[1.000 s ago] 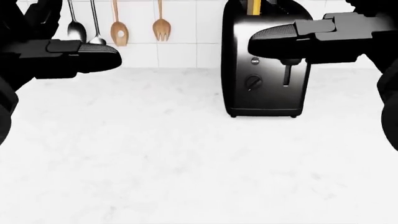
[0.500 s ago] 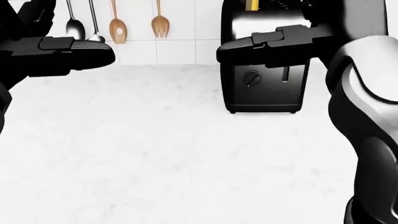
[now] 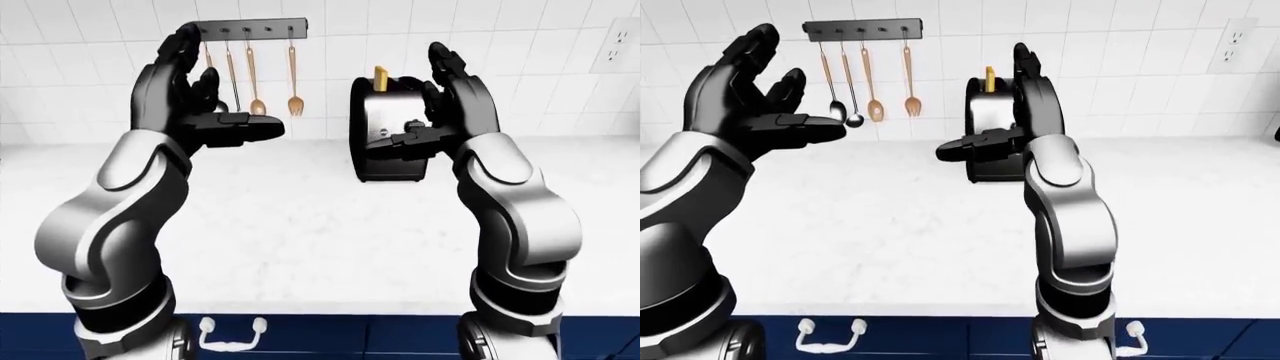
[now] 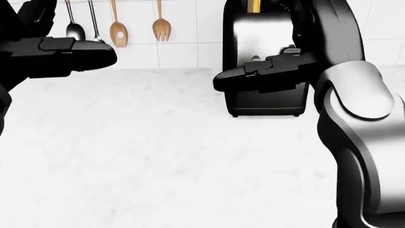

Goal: Push down the lever of the toaster to turn it on.

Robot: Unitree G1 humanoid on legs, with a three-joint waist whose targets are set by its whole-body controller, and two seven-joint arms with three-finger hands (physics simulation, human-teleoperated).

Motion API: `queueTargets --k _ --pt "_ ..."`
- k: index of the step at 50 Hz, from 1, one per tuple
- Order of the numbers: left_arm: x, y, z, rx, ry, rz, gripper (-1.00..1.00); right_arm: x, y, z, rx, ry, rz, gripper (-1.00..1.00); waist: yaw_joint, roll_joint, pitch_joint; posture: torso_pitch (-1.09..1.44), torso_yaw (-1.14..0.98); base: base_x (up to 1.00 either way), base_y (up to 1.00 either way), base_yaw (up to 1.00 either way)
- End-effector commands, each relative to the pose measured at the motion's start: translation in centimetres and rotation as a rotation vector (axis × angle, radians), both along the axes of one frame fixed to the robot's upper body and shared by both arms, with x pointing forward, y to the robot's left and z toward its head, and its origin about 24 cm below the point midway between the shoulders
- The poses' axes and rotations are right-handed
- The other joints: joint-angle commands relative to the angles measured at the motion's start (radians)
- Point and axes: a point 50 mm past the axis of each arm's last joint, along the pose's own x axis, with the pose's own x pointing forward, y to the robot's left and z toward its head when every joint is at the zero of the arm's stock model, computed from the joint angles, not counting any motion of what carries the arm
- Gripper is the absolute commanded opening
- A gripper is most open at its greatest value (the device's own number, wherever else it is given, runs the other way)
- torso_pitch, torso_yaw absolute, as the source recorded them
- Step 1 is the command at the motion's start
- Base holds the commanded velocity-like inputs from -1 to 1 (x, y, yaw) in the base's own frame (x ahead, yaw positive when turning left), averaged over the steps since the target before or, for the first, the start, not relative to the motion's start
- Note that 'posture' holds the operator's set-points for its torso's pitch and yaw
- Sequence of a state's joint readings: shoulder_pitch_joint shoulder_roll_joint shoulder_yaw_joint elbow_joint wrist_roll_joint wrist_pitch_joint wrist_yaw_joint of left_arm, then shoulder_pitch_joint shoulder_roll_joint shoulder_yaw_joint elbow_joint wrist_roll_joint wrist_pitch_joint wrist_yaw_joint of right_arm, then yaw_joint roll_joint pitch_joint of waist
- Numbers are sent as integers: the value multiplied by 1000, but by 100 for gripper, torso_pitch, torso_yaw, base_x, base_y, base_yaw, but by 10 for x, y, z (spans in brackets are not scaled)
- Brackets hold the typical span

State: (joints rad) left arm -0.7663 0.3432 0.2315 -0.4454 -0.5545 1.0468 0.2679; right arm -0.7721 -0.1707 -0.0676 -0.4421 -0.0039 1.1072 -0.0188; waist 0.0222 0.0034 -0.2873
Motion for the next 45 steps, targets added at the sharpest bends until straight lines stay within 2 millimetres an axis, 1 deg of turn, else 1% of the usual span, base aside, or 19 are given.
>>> queueTargets --k 1,9,19,27,37,40,45 --pt "-3 0 14 -4 -70 2 100 -3 0 16 -5 -89 -1 100 0 1 -9 -43 0 0 0 0" --pt "-3 0 14 -5 -70 1 100 1 -1 8 -7 -69 -8 100 -1 2 -9 -43 0 0 0 0" --pt "-3 0 15 -5 -72 1 100 12 -2 -1 3 -43 -19 100 -2 3 -10 -43 0 0 0 0" --pt "-4 -1 16 -5 -74 -1 100 22 -6 -14 18 -18 -32 100 -3 4 -12 -43 0 0 0 0" --pt "-5 -2 17 -4 -74 -2 100 31 -7 -14 29 -9 -41 100 -3 4 -12 -43 0 0 0 0" --pt "-5 -2 17 -4 -76 -3 100 35 -8 -17 31 -1 -43 100 -3 4 -12 -43 0 0 0 0" --pt "-5 -2 16 -5 -75 -4 100 42 -10 -16 31 8 -52 100 -4 3 -13 -43 0 0 0 0"
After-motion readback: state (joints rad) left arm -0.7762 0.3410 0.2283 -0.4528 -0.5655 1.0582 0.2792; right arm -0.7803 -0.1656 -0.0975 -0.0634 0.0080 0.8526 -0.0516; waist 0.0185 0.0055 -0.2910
